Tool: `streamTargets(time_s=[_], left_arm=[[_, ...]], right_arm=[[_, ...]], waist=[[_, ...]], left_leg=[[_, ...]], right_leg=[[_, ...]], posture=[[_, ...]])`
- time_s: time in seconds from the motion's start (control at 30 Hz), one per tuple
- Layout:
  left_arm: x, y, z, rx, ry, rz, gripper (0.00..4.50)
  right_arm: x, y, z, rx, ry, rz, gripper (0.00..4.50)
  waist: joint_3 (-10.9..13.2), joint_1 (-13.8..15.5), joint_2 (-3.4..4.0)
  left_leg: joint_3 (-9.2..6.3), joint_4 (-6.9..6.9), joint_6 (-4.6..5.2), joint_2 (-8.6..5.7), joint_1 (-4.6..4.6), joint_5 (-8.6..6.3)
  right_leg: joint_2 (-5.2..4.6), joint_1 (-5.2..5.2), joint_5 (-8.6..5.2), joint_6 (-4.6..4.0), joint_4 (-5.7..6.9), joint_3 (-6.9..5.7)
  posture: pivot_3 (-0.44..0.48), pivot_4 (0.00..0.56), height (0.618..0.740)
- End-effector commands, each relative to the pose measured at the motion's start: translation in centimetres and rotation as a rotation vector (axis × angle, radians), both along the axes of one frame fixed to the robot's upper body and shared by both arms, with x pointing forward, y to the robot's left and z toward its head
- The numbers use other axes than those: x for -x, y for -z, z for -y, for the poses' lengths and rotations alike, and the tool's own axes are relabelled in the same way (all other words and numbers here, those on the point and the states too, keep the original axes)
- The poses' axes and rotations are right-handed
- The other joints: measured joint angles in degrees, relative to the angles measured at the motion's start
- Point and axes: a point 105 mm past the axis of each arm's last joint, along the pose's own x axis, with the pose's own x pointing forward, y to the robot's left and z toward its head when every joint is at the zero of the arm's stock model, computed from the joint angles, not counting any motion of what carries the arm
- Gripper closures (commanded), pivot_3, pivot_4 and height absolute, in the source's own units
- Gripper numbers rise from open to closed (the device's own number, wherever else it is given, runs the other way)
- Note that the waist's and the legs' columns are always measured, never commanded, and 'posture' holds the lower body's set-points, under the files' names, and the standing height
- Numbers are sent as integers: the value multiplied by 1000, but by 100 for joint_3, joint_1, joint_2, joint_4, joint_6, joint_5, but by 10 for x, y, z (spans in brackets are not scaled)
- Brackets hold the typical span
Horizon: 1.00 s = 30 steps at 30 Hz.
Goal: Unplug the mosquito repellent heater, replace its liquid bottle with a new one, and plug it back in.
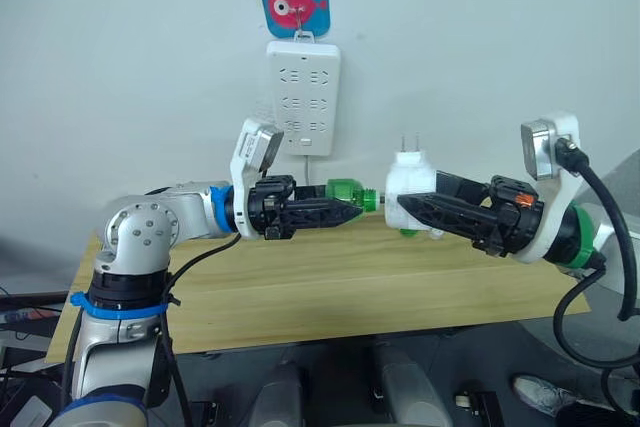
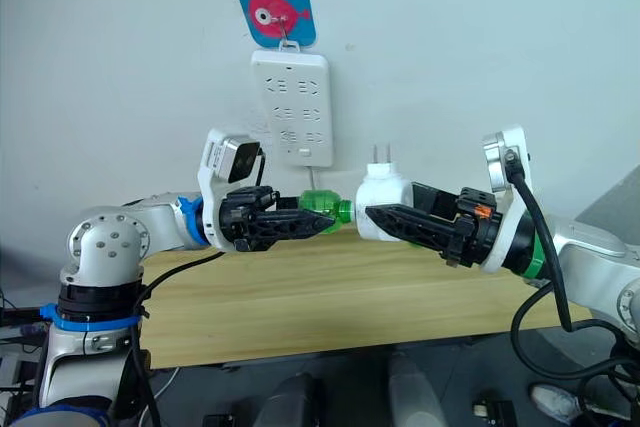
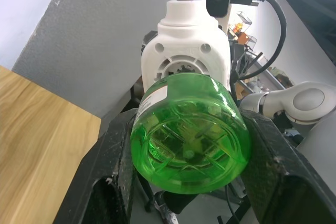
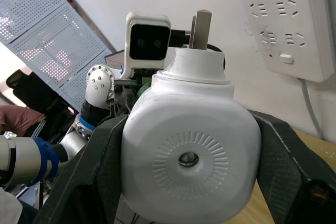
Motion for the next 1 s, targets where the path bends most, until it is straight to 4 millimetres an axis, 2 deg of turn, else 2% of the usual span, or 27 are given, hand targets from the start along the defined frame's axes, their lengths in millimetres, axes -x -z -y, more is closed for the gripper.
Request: streamTargets(time_s=[0.03, 0.3, 1.0], left_arm=[[9, -14, 5, 30, 73, 35, 2212], [12, -12, 4, 22, 94, 24, 2212], [35, -11, 2, 11, 203, 22, 2212]], right_arm=[[17, 3, -10, 18, -103, 3, 1486], [15, 2, -8, 16, -103, 9, 1486], [3, 2, -1, 24, -32, 21, 1486]], waist=[[-1, -1, 1], [-2, 1, 0], [-2, 1, 0]], left_leg=[[1, 0, 0, 0, 1, 0], [0, 0, 0, 0, 1, 0], [-1, 0, 0, 0, 5, 0]], right_leg=[[0, 0, 0, 0, 0, 0], [1, 1, 0, 0, 0, 0], [1, 5, 0, 0, 0, 0]], posture=[[-153, 156, 730], [-154, 156, 730], [-153, 160, 730]])
